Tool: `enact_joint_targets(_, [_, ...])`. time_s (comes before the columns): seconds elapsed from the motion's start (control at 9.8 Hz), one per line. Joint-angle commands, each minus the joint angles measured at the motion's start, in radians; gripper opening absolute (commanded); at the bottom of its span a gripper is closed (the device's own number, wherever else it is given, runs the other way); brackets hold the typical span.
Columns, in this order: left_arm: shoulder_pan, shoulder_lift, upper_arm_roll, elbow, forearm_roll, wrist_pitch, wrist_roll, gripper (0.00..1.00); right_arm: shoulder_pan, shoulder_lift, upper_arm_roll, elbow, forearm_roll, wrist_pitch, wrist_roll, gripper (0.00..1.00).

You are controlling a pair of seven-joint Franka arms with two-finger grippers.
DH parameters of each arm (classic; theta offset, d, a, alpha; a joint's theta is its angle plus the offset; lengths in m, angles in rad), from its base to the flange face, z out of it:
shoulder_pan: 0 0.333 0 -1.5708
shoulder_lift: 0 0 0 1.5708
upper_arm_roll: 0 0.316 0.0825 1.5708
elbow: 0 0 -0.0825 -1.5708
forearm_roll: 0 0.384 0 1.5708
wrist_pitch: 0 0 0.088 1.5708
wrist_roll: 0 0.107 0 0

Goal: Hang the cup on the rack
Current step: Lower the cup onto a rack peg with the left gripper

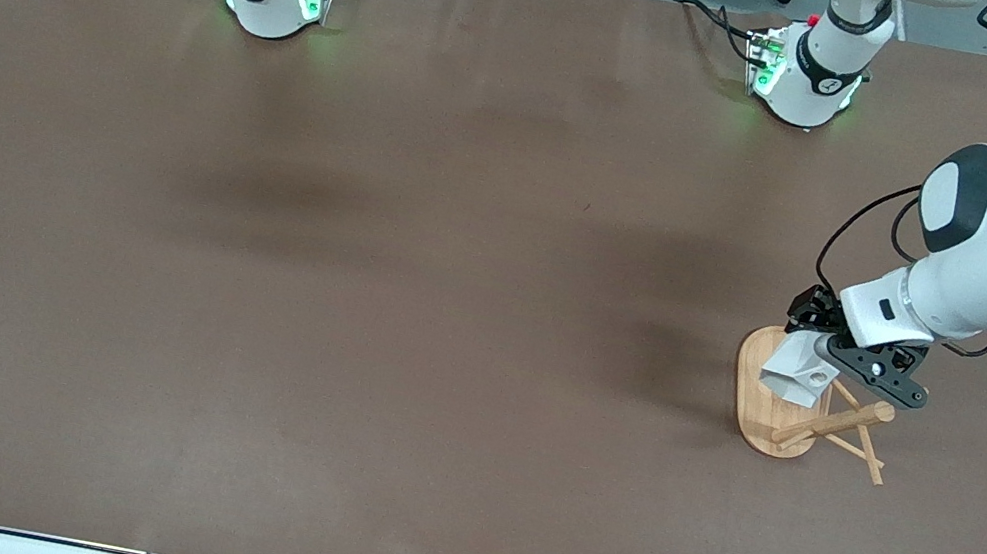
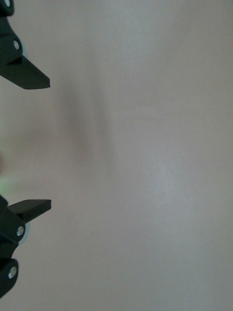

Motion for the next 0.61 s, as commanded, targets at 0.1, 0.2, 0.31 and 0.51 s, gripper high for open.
enact_joint_targets(0.1, [-0.001,0.055,0.028,0.014,-0.007,0.032,0.04,0.05,-0.008,0.032,0.0,0.046,-0.01,-0.028,-0.008,1.0])
enact_joint_targets(0.2, [-0.001,0.056,0.031,0.015,-0.008,0.032,0.053,0.06,-0.008,0.033,0.0,0.053,-0.01,-0.031,-0.008,1.0])
enact_joint_targets(0.31, [-0.001,0.062,0.031,0.017,-0.01,0.032,0.056,0.1,-0.006,0.033,0.0,0.054,-0.01,-0.031,-0.009,1.0])
enact_joint_targets(0.51, [-0.001,0.066,0.038,0.028,-0.011,0.032,0.056,0.99,-0.005,0.033,0.0,0.054,-0.005,-0.031,-0.008,1.0])
